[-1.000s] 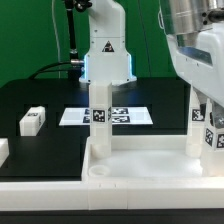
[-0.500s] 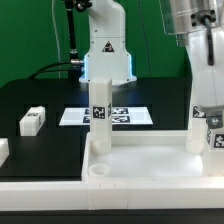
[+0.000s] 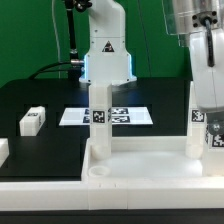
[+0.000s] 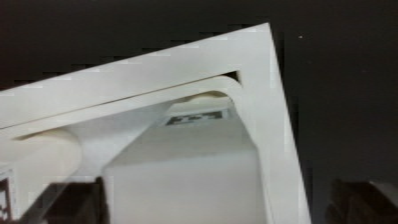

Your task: Assemble desk

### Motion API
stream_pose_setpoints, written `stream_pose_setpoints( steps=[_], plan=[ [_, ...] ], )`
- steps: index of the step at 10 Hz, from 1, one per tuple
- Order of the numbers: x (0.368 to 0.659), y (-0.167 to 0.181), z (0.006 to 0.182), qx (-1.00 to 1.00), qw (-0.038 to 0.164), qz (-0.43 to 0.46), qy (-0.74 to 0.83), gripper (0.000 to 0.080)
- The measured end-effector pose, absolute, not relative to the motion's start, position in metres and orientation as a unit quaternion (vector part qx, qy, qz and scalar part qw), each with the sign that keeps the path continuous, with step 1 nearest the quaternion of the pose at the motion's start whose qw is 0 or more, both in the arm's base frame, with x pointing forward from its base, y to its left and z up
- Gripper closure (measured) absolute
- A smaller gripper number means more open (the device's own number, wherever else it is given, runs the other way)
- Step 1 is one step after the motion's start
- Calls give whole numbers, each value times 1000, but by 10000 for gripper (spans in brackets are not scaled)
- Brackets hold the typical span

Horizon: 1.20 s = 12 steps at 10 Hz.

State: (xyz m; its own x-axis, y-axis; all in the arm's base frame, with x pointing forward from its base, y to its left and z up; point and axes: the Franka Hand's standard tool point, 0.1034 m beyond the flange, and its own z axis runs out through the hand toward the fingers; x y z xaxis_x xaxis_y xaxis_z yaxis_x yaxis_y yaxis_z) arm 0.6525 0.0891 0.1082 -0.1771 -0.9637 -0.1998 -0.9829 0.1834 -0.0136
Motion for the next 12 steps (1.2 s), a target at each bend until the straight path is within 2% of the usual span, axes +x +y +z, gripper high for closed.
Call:
stream_pose_setpoints(
  steps=[2,3,5,9,12],
  plan=[
    [652,61,135,-677,101,31,729,153],
    [653,55,141,-677,104,27,728,153],
    [651,60,134,-680,99,30,725,151],
    [651,58,133,-685,99,28,721,151],
    [632,12,148,-742,112,9,661,151]
  ],
)
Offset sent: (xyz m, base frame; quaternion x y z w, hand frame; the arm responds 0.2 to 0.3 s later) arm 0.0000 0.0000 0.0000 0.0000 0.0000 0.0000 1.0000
